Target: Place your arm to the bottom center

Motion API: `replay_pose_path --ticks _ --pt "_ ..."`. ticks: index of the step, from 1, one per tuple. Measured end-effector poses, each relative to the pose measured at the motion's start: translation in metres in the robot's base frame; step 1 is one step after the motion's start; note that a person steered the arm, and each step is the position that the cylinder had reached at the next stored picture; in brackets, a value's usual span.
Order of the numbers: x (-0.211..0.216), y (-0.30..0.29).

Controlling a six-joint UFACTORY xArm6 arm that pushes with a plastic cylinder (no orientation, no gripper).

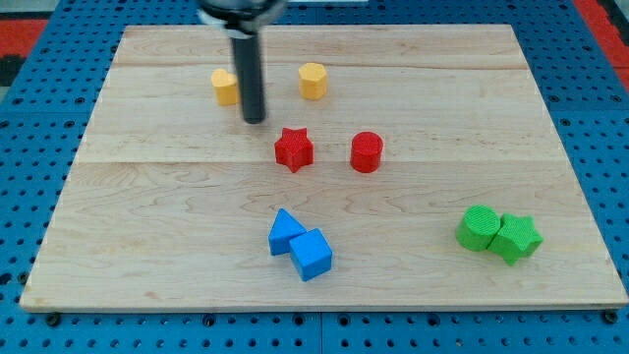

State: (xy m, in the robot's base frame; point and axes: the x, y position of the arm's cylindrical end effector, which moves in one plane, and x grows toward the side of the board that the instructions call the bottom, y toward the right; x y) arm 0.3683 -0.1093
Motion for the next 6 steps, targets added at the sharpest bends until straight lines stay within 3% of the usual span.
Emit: replay_pose_path --ticks 1,4,6 --pt "0.023 -0.056" --pt "0.234 -0.063" --pt "0.249 -0.015"
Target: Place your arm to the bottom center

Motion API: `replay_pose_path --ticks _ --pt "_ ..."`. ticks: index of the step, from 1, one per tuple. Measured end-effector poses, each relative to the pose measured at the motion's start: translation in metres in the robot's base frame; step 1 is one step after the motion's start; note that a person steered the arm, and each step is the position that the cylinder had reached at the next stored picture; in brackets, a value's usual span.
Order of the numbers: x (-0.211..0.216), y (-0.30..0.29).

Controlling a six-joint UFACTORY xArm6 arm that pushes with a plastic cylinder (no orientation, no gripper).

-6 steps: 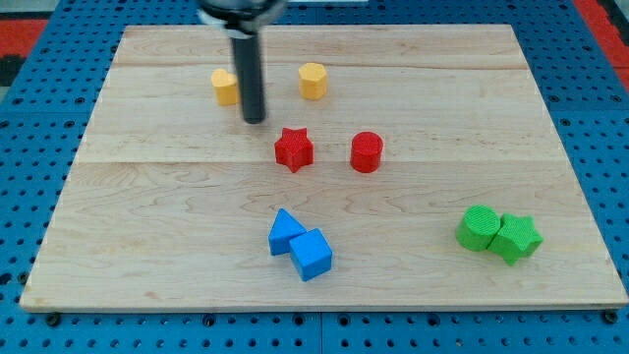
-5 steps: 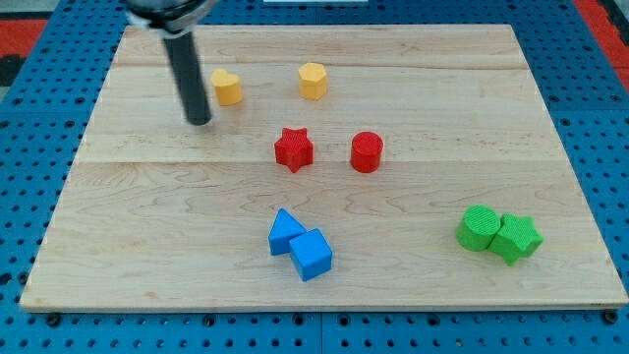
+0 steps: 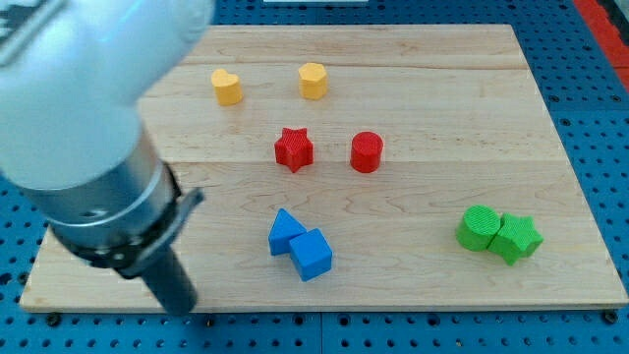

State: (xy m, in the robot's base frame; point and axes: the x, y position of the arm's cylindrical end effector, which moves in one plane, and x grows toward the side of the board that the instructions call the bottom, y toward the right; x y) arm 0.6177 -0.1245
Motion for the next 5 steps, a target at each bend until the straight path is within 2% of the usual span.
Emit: replay_pose_path --ticks 5 --pt "0.001 0.098"
